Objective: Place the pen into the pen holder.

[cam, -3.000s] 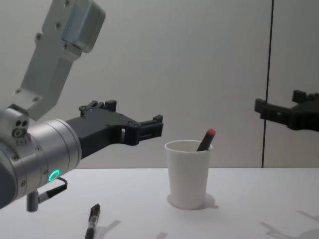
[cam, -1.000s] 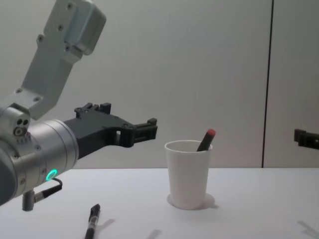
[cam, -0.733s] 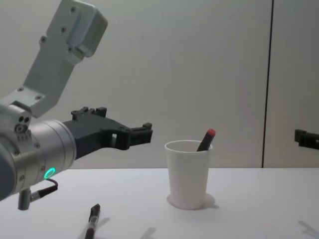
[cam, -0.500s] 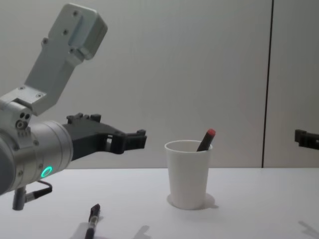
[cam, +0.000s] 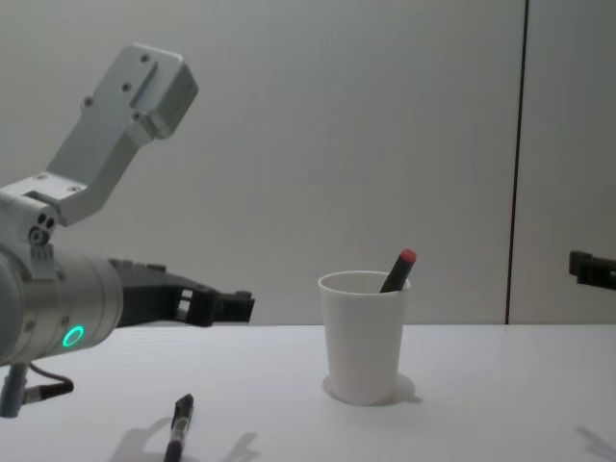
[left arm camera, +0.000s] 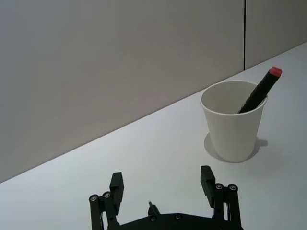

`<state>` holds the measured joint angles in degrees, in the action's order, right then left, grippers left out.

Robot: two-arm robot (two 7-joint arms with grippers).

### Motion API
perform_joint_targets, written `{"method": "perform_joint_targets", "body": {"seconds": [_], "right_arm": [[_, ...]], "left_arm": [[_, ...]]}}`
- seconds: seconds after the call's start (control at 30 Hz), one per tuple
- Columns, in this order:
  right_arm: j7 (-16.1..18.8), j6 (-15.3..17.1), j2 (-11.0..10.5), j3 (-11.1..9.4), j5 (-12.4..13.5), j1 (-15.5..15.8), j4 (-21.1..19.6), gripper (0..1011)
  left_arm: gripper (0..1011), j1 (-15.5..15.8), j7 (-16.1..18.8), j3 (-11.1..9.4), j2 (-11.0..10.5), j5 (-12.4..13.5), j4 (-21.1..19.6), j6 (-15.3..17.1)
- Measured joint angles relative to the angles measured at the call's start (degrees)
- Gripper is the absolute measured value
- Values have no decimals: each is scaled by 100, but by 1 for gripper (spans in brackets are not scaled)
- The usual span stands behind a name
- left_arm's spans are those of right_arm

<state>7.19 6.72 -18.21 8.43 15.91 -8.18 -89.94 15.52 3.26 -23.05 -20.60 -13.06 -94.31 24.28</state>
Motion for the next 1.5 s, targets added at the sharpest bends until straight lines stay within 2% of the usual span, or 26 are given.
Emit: {"method": "perform_joint_targets", "body": {"seconds": [0.27, 0.53, 1.17, 1.5], "right_arm": [[0, 0, 0, 0, -1, 0, 0, 1002], [0, -1, 0, 1, -1, 0, 1, 1002], [1, -1, 0, 0, -1, 0, 1, 1002], [1, -1, 0, 0, -1, 0, 1, 1002]], "left_arm": [[1001, 45, 11, 62, 28, -71, 2, 476], [1001, 80, -2, 99, 51, -76, 24, 792], [1001, 261, -150, 131, 179, 155, 245, 1665], [1001, 352, -218, 187, 272, 89, 370, 2047]]}}
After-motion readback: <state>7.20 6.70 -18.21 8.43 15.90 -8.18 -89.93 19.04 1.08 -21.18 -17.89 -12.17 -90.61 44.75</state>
